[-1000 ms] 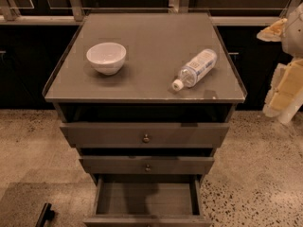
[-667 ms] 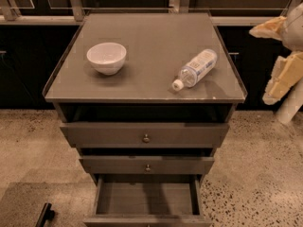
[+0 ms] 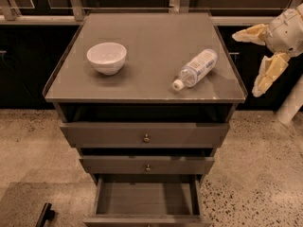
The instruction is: Place blue plastic bottle into bottom drawer
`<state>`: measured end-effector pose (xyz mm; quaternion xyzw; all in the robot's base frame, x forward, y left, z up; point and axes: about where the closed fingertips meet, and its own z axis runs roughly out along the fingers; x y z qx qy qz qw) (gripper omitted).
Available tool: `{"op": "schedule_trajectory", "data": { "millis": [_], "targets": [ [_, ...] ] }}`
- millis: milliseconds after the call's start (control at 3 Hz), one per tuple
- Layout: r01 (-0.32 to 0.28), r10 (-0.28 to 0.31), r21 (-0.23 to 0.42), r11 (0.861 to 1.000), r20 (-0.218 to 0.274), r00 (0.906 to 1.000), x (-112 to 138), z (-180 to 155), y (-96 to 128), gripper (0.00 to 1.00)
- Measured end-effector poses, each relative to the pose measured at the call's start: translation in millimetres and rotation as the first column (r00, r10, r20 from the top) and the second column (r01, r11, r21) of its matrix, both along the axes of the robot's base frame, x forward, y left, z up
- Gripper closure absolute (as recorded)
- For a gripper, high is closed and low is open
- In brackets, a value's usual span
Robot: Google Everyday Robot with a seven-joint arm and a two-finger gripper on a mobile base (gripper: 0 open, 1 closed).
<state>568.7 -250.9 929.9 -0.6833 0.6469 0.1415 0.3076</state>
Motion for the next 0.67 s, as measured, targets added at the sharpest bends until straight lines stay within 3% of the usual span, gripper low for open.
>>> {"op": "schedule_trajectory", "data": {
  "millis": [667],
  "targets": [
    [0.015, -0.014, -0.008, 1.000, 0.026, 0.9996, 3.3, 4.7, -3.1, 0.00]
  ]
}}
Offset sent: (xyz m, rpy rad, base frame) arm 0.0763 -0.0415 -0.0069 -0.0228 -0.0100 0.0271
